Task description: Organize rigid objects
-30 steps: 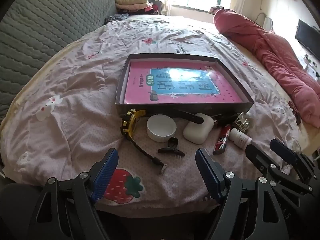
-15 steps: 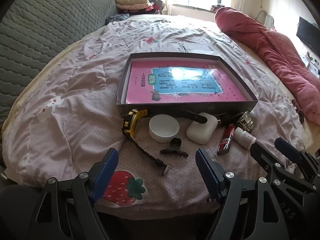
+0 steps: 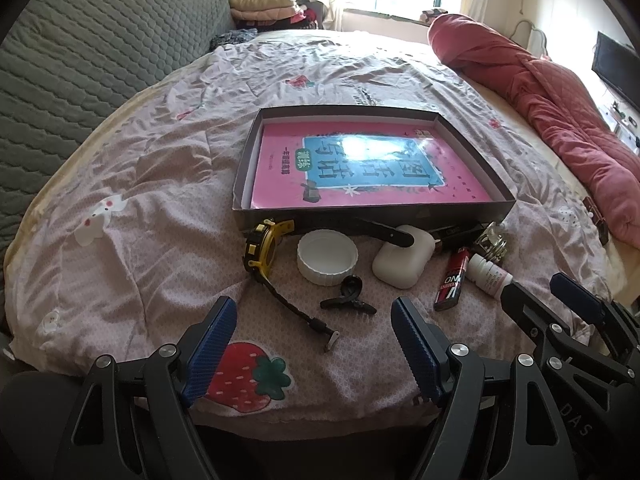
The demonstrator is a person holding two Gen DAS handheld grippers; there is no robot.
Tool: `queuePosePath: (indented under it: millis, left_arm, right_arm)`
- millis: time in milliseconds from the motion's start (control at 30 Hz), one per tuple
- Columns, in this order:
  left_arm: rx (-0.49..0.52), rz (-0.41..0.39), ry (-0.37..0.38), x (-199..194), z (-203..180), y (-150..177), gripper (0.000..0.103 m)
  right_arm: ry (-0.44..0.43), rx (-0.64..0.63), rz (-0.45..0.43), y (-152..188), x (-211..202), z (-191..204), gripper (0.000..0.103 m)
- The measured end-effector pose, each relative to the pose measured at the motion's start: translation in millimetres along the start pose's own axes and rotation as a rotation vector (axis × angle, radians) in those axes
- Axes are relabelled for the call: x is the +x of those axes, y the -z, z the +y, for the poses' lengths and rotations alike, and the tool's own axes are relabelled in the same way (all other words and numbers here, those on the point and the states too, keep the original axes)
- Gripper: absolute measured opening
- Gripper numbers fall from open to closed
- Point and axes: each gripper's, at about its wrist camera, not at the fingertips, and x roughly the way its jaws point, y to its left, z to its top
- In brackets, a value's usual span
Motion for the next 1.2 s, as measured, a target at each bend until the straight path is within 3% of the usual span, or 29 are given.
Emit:
queuePosePath:
  millis: [833,1200]
  left_arm:
    - [-0.006,0.002,-0.004,-1,1,0,0.08]
    - [-0.026,0.029,0.012,7,19,-1,0.08]
  right_arm:
    - [-0.007,0.01,0.004,-1,-1,-3,0.065]
    - [0.004,0.075,0.017,-6,2,-25,0.065]
